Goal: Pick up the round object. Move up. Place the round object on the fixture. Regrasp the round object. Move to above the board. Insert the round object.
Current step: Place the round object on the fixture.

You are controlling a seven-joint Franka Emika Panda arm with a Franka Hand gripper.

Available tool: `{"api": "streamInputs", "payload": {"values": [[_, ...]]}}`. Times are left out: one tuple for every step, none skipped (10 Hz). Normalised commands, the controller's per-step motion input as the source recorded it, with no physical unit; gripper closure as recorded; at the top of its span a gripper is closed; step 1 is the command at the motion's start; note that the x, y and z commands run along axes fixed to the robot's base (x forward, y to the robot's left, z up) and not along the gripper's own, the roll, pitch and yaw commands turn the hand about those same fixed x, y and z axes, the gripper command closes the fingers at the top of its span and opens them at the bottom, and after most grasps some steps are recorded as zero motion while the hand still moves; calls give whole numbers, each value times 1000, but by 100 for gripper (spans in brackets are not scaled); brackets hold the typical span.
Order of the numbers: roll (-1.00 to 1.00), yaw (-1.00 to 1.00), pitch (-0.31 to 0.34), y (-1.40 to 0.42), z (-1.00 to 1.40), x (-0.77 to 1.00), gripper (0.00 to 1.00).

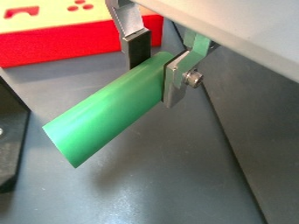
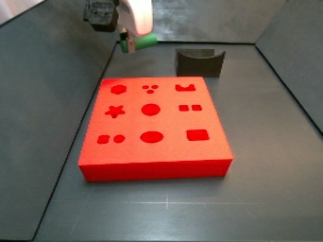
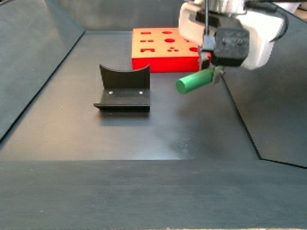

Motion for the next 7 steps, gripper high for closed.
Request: {"api": "streamInputs", "payload": {"values": [[5,-5,6,1,1000,-4,100],[9,-8,20,3,1000,-10,100],[13,-11,25,5,1000,-15,100],[19,-15,31,8,1000,-21,100],[22,-18,33,9,1000,-23,100],[30,-23,38,16,1000,-26,100],[33,-25,44,18,910,-26,100]]}}
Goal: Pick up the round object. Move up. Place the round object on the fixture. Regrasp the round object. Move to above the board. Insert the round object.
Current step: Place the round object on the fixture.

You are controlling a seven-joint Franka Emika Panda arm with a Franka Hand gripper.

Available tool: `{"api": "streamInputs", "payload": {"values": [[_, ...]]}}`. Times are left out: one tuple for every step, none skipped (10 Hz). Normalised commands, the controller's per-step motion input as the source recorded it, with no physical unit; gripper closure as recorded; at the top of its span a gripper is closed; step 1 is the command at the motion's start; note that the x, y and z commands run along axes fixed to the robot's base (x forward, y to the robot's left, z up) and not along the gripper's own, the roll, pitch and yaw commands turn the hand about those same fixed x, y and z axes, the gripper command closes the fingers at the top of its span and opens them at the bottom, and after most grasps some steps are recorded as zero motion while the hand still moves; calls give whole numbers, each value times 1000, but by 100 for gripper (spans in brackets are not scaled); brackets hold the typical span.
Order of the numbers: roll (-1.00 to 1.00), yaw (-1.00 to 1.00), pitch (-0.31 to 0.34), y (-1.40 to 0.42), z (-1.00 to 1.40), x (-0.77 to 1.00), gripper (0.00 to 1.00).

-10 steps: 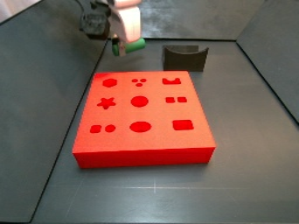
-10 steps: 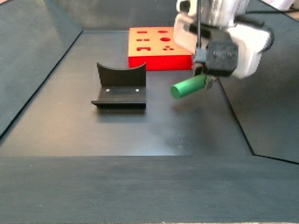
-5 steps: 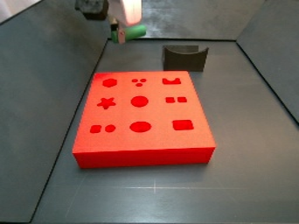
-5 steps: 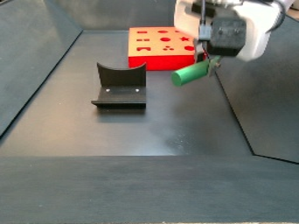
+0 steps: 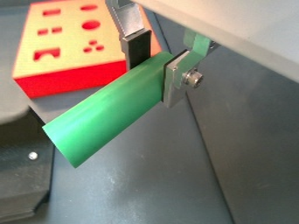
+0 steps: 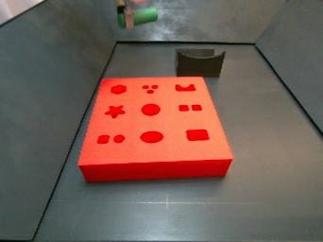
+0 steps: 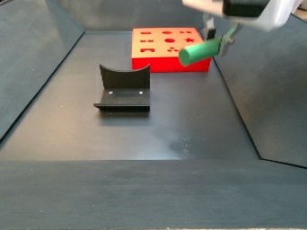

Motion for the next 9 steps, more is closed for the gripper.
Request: {"api": "streamInputs", "payload": {"values": [[37,-27,49,19,751,-18,100],[41,-29,61,21,540,-7,100],[42,-27,73,21,381,-1,100],[41,-23,81,20,218,3,100],[-47,1000,-56,-311,20,1000,100],[-47,1000,-54,-309,5,1000,100],[-51,1000,-55,-283,0,1000,100],[-59,1000,-56,-253,-3,1000,100],[-70,1000,-56,-235,-10,1000,100]]}}
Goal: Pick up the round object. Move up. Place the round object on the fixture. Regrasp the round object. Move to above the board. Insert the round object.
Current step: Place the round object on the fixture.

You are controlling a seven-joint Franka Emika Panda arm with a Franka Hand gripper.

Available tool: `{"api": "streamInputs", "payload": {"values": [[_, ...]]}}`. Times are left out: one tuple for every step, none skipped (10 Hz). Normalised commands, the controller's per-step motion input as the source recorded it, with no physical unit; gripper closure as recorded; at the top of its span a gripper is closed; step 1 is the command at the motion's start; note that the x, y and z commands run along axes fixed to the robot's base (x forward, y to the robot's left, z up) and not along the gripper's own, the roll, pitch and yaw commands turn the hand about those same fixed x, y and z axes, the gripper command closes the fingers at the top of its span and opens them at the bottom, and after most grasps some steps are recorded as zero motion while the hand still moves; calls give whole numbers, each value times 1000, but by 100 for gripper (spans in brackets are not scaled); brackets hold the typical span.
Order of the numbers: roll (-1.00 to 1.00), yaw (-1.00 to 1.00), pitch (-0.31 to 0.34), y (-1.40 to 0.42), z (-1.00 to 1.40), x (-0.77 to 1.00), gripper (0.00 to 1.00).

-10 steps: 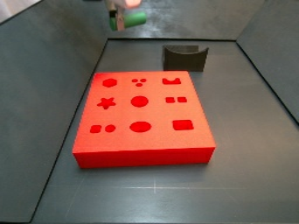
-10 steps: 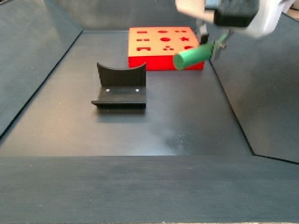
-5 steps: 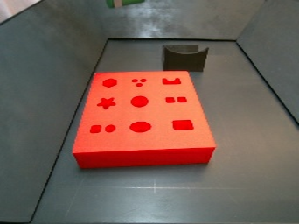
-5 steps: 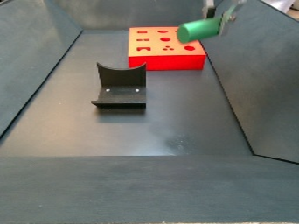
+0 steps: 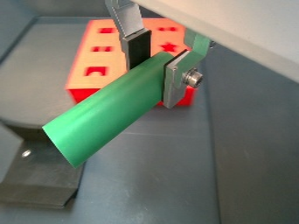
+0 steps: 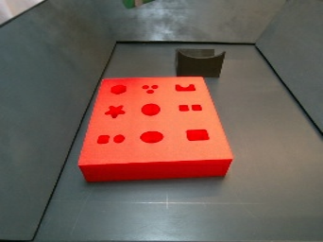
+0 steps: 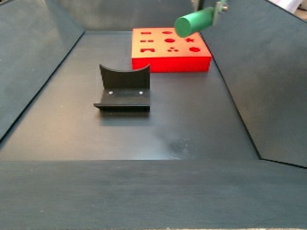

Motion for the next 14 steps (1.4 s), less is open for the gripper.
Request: {"api": "streamInputs", "payload": {"values": [[-78,1000,-57,-218,-12,1000,100],[-93,1000,-58,-196,-17,1000,100],[-101,1000,-58,-186,-19,1000,100],[-122,1000,-59,-163,-23,1000,100],[-141,1000,-59,-152,-26,1000,100],[-178,1000,-59,-134,-30,1000,100],[-205,1000,-59,-123,-33,1000,100],[-211,720,-39,-107,-37,1000,100],[-199,487,-18,-96,-38,1000,100],[-182,297,0,-81,-38,1000,100],[-1000,53,67,443,-58,1000,100],[-1000,14,75,499,-58,1000,100],[-1000,-7,84,445,-50,1000,100],[-1000,-17,98,334,-34,1000,100]]}}
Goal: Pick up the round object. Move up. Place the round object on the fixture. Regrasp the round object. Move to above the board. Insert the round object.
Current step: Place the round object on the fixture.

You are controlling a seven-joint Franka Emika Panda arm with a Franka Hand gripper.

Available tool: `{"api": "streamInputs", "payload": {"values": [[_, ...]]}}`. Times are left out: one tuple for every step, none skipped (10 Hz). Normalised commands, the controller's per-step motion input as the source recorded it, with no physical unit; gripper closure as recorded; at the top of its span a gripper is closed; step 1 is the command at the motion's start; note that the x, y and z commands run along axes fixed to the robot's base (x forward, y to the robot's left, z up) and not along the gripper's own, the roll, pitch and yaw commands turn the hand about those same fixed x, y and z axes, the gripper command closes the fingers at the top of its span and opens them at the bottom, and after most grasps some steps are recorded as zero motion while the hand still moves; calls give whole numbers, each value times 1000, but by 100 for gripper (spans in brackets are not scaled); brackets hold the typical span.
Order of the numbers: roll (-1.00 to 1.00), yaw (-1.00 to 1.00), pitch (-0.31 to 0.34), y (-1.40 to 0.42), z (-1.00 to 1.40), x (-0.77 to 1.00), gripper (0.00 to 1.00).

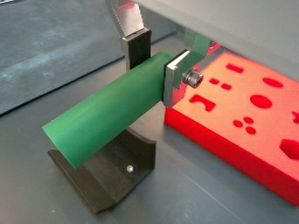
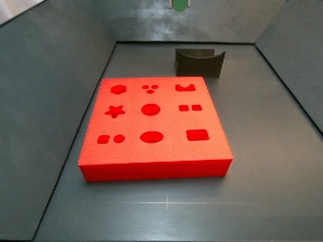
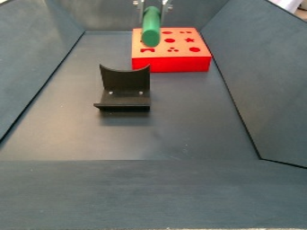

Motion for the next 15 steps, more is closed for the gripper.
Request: {"api": "streamInputs", "payload": {"values": [[-1000,-27,116,238,-20,979,100],[-1000,-41,125,157,-23,865,100],[-1000,-49,127,122,-25,810,100],[-1000,-67,131,82,-21,695,100],[-1000,-84,136,69,-18,605,100],[-1000,-102,140,60,-19,518,100],[-1000,-124,142,55,-20,435,100],[-848,-136,122,51,-19,327,100],[-687,-137,101,50,-21,248,100],[-523,-132,81,50,-20,172,100],[-354,-126,66,48,-19,97,100],[-211,-115,24,28,-1,50,100],[-1000,-163,171,130,-1000,120,100],[-1000,-164,158,134,-1000,125,100],[-1000,-189,172,141,-1000,139,100]]}}
